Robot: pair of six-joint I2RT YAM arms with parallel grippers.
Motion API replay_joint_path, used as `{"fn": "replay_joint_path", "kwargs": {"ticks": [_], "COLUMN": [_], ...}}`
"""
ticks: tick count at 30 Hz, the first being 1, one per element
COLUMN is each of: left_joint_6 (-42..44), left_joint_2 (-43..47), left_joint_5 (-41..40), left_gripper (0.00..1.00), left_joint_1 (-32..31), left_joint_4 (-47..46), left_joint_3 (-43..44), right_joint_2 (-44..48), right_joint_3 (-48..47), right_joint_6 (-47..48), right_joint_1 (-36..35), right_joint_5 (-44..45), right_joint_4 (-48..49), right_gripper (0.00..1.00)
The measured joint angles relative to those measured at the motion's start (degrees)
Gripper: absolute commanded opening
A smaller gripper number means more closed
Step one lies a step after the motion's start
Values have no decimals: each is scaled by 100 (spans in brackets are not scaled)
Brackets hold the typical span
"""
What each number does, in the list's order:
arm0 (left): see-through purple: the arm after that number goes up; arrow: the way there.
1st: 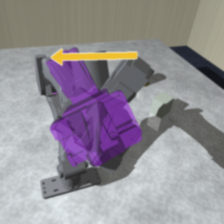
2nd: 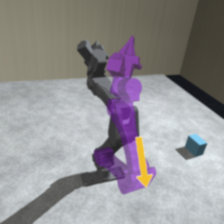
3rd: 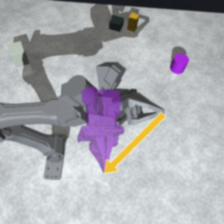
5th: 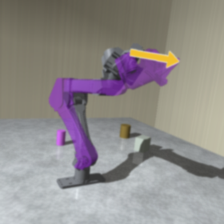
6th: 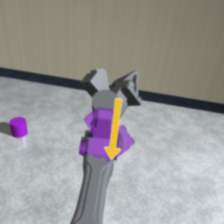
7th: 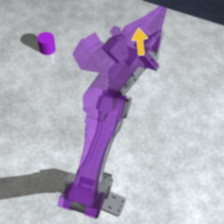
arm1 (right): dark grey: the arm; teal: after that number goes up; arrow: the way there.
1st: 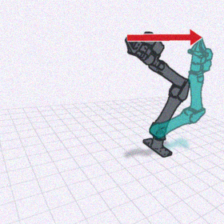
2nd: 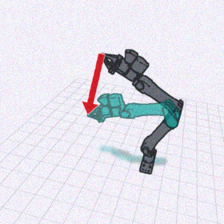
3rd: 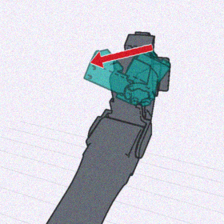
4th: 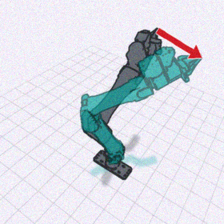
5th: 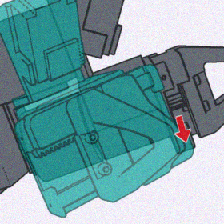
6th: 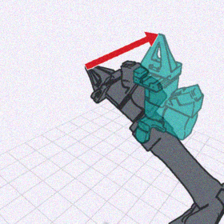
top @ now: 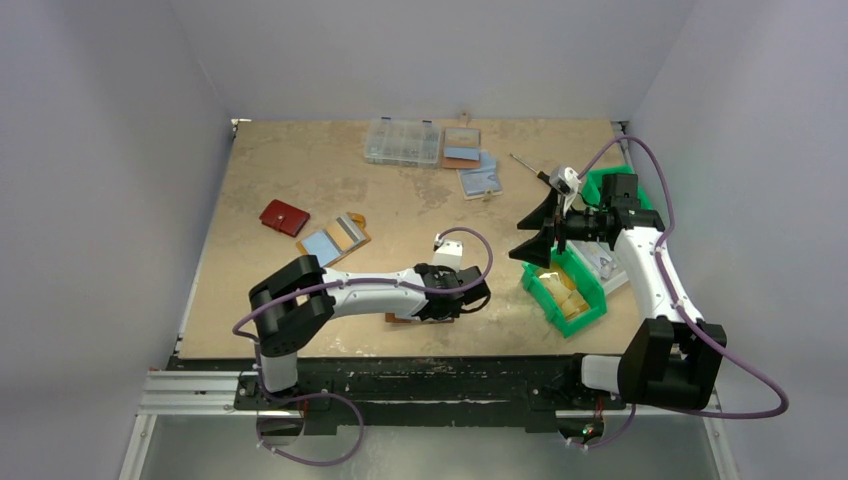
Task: Take the credit cards out of the card holder
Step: Remove the credit card from the card holder.
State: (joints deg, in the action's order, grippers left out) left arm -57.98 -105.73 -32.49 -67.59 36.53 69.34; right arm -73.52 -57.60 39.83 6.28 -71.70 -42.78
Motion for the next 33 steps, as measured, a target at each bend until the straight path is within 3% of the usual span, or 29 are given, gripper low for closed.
{"fn": "replay_joint_path", "kwargs": {"ticks": [33], "left_joint_6": [153], "left_joint_2": [304], "left_joint_5": [-26], "left_gripper": [59], "left_joint_1": [-4], "left_joint_4": [-63], "left_joint_3": [-114], "right_joint_2": [-37], "right_joint_3": [0], "right_joint_6": [11], "right_joint_1": [0], "right_joint_5": [0], "right_joint_4": [-24], "right_gripper": [99]}}
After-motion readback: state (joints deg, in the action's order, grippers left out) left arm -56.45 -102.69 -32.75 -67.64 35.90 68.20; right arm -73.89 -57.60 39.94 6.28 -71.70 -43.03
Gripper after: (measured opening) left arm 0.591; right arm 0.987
